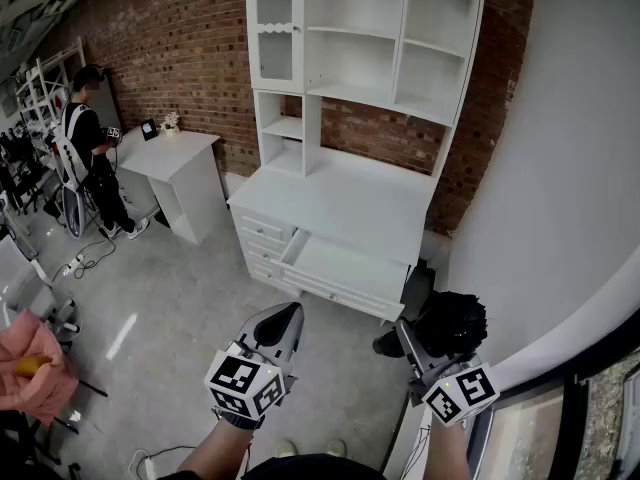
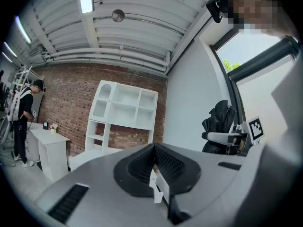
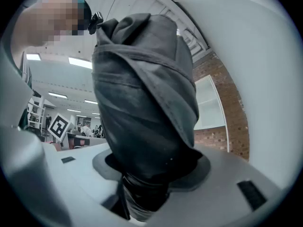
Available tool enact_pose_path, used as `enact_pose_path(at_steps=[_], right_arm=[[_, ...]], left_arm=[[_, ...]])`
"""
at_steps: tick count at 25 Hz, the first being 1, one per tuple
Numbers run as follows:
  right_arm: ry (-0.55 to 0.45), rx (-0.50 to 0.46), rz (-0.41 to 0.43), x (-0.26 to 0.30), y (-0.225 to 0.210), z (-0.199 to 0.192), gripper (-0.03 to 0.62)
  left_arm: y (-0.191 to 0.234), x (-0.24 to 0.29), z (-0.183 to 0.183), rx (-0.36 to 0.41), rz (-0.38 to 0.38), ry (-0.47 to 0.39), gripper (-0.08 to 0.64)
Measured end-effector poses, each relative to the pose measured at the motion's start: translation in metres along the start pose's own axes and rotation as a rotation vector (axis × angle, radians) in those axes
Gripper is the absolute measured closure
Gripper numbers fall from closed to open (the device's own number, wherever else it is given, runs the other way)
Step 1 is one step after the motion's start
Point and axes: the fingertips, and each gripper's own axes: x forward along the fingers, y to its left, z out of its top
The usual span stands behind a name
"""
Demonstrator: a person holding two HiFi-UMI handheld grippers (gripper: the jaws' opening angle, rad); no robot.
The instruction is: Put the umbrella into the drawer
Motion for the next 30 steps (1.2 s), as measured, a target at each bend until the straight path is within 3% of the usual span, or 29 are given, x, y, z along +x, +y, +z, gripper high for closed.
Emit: enact_pose_path(at_steps=[10, 15, 30], right_arm=[[0.03, -0.024, 0.007, -0.002, 0.005, -0.002, 0.37], [0.043, 0.009, 0.028, -0.004, 0.009, -0.005, 0.37], [0.078, -0.002, 0.03, -0.019, -0.026, -0.017, 0.37]], left_arm=[[-0.001, -0.008, 0.001, -0.002, 0.03, -0.002, 0.554], [-0.005, -0.013, -0.001, -0.018, 0.023, -0.004, 0.554], [-0.029, 0.006, -0.011, -0.007, 0.056, 0.005, 0.554]])
